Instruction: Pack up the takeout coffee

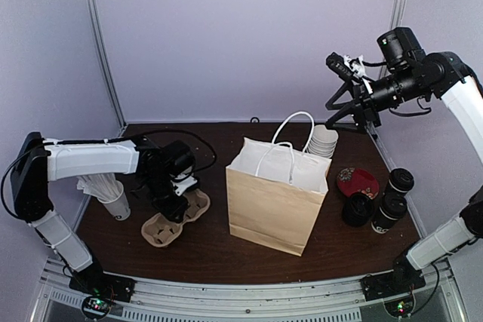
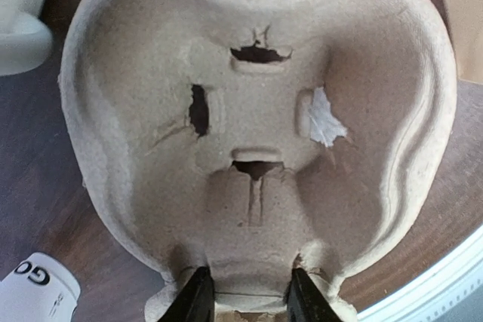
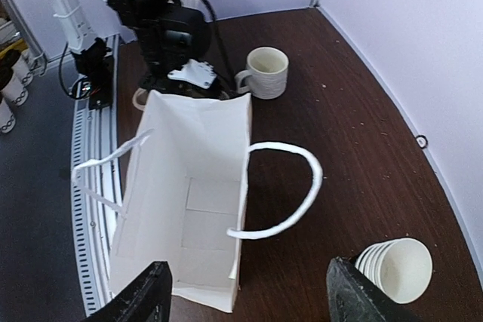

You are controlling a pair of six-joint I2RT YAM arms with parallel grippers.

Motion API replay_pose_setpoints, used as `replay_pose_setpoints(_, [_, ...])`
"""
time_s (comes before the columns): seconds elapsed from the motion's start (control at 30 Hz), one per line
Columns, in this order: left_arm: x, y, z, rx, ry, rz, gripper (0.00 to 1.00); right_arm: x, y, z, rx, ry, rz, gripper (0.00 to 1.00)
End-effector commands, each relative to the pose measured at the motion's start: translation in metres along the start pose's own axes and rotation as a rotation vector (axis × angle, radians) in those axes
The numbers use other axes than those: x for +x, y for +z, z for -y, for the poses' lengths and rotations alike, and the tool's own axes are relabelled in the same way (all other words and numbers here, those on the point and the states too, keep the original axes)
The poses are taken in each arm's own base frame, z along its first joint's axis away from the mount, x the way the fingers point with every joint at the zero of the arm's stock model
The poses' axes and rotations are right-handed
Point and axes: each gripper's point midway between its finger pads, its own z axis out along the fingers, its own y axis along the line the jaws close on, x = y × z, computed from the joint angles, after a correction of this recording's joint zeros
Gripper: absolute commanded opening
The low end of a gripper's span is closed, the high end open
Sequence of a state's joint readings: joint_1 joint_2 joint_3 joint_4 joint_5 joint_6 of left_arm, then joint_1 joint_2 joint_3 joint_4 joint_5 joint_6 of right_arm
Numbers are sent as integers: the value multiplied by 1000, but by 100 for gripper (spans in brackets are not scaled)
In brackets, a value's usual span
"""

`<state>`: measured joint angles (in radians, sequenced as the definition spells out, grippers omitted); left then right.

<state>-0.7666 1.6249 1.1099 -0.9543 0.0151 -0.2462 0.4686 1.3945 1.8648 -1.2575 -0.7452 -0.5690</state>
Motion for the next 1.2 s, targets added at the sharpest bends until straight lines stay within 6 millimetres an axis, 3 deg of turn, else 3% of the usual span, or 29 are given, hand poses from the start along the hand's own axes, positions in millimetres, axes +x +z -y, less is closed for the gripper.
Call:
replay_pose_setpoints(0.0, [-9, -57, -4, -12, -17, 122, 33, 5, -6, 49, 190, 97, -13, 75])
replay_pose_setpoints(0.07, [-10, -77, -7, -26, -21, 162, 33, 6, -5, 60, 212, 136, -20, 77])
replay_pose_setpoints(0.17, [-14, -113, -8, -27, -17, 237, 33, 9, 11, 59, 139, 186, -25, 81])
replay_pose_setpoints(0.3, [-22, -163, -6, -18, -3, 347, 33, 8, 33, 45, -30, 257, -8, 85])
replay_pose_setpoints(0.43, [-32, -217, -1, 5, 35, 461, 33, 13, 54, 25, -130, 245, -62, 99])
replay_pose_setpoints(0.5, [-42, -248, 4, 24, 59, 541, 33, 12, 62, 25, -133, 247, -71, 98])
replay_pose_setpoints(0.6, [-54, -288, 18, 93, 111, 649, 33, 4, 68, 30, -144, 268, -50, 79])
replay_pose_setpoints(0.63, [-58, -300, 21, 107, 125, 685, 32, 1, 69, 29, -161, 267, -45, 68])
replay_pose_setpoints(0.73, [-71, -331, 31, 145, 177, 790, 31, -11, 72, 25, -202, 259, -29, 16])
replay_pose_setpoints(0.8, [-78, -345, 37, 162, 210, 833, 31, -19, 72, 20, -219, 242, -18, 0])
replay_pose_setpoints(1.03, [-98, -370, 58, 247, 305, 948, 29, -52, 61, 6, -224, 150, 52, 0])
replay_pose_setpoints(1.17, [-103, -379, 84, 343, 417, 1065, 28, -54, 65, -15, -296, 128, 46, 0])
